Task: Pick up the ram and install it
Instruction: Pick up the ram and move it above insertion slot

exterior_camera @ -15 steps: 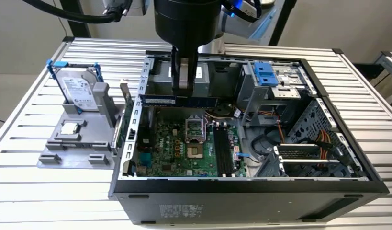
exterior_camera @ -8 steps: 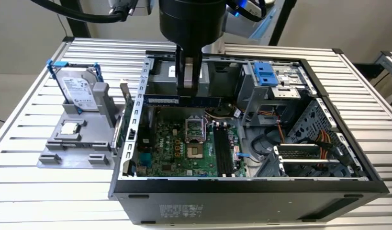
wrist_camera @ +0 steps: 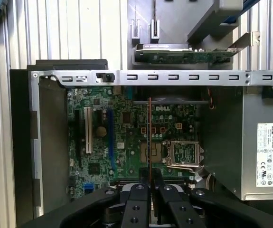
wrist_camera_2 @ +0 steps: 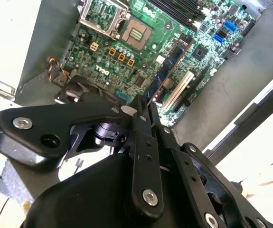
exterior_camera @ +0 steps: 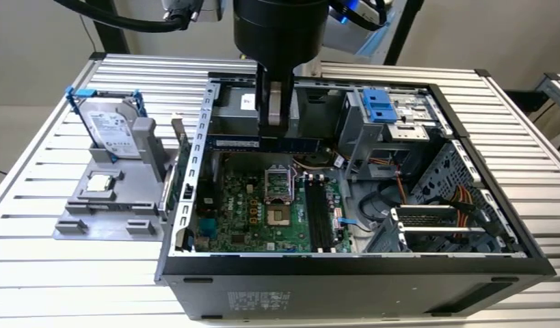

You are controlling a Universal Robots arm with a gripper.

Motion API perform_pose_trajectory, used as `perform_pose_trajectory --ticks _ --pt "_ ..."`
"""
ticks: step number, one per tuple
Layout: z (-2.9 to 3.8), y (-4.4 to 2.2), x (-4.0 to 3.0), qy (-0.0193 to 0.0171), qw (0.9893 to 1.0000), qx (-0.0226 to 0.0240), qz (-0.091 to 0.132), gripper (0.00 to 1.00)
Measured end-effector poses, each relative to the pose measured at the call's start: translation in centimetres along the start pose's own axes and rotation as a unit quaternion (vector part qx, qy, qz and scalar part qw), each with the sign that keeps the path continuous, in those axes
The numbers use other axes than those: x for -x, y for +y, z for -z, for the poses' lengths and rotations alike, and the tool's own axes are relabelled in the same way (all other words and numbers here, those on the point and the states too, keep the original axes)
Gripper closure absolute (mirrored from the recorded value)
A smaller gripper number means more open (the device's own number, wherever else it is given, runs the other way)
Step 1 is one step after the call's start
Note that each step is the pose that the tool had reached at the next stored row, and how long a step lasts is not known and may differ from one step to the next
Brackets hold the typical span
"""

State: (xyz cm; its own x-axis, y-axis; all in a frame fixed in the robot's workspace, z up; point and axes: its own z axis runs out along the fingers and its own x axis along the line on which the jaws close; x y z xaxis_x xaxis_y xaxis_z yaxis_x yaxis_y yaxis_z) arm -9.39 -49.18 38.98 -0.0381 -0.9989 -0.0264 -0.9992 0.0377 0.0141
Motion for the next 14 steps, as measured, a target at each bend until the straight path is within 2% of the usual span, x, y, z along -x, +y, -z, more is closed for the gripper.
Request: perform_pose_trajectory --ticks 14 --pt "0.01 -0.64 0.02 0.0000 1.0000 0.0000 0.000 1.00"
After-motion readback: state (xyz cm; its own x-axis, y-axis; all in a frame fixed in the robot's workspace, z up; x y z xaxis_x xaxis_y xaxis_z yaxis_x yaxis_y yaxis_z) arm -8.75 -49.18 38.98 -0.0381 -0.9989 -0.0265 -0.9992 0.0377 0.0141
